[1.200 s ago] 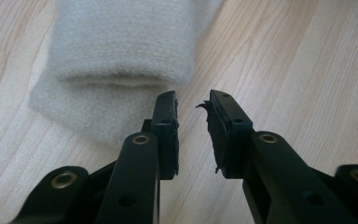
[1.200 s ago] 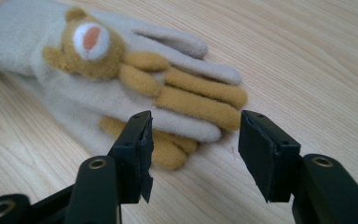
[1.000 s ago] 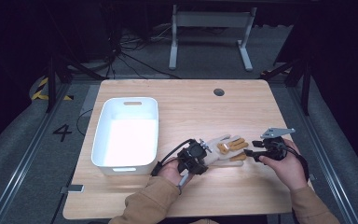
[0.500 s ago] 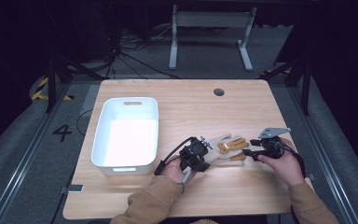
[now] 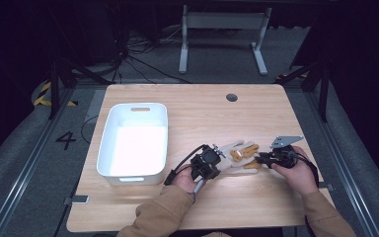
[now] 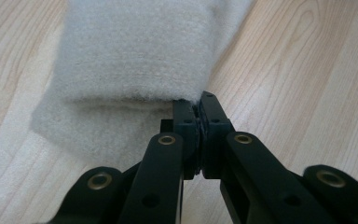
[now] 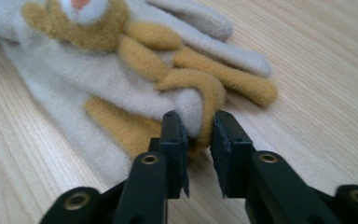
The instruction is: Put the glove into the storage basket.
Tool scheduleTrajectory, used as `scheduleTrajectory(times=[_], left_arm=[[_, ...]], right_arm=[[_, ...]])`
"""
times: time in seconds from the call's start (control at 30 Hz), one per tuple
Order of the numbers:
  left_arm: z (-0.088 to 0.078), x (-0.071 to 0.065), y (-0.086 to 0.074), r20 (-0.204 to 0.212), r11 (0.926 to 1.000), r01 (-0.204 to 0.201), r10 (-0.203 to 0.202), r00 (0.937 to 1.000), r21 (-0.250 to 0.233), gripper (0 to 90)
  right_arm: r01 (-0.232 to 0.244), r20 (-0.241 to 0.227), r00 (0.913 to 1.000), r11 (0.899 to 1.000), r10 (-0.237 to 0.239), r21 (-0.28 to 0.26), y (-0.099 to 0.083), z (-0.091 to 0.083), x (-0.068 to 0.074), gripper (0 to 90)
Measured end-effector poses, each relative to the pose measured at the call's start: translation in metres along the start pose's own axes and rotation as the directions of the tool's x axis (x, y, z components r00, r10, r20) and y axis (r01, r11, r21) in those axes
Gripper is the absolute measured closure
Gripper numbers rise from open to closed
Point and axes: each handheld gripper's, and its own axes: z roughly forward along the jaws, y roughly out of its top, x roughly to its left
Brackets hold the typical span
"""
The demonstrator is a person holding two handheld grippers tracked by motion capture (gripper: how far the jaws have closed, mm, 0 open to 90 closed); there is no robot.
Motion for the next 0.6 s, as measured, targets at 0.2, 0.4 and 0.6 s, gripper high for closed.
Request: scheduleTrajectory(times=[0.2,0.4,0.6], left_arm=[[-0.006,-0.001,0.000,-0.025,0.9999,-0.008,0.008,0.9997,-0.015,89.3],[-0.015,0.000,0.001,-0.069,0.9992,-0.019,0.016,0.9975,-0.036,89.6],[-0.029,0.001,-0.001,-0.117,0.9969,-0.024,0.015,0.9930,-0.075,89.7]], right_arm=[[0.031,0.043,0.9986,0.999,-0.030,-0.016,0.003,-0.007,0.003,81.3],[0.060,0.084,0.9949,0.996,-0.055,-0.062,0.005,-0.012,0.004,83.2],[0.103,0.145,0.9855,0.989,-0.088,-0.102,0.011,-0.022,0.009,84.6]])
